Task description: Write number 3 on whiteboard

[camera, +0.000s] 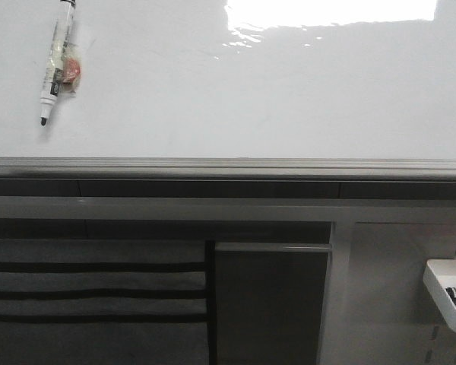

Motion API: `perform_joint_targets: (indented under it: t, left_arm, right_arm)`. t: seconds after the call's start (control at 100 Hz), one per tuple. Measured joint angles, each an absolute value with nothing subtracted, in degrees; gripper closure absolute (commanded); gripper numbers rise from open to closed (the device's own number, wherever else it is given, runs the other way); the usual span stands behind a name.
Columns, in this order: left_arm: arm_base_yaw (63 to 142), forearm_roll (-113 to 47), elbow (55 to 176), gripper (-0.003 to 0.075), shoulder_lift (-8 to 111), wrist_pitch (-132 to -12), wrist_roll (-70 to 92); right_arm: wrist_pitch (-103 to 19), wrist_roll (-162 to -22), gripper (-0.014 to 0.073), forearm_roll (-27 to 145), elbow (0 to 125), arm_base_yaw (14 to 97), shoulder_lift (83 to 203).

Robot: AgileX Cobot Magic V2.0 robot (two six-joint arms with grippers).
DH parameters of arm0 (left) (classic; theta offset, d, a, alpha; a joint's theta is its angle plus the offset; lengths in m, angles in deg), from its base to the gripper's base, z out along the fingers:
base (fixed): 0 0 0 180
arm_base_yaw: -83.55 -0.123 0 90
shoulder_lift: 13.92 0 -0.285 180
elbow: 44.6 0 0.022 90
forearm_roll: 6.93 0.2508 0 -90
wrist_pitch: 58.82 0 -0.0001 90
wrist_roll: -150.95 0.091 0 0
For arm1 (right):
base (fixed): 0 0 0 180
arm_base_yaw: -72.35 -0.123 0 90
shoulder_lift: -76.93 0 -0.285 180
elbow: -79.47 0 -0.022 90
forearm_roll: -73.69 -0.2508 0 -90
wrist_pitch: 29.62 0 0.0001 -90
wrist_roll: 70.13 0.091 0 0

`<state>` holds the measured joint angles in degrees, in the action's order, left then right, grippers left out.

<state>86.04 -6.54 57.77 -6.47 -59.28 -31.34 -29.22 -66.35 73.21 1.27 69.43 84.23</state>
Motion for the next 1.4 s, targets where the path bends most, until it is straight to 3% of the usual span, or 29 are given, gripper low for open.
perform_joint_targets:
  t: [1.399]
  left_arm:
    - [86.04,-6.93,58.56,0.0738,-6.47,-56.35,-31.34]
  right_arm:
    - [-28.37,-66.35,0.0668,72.93,1.27,69.43,84.23]
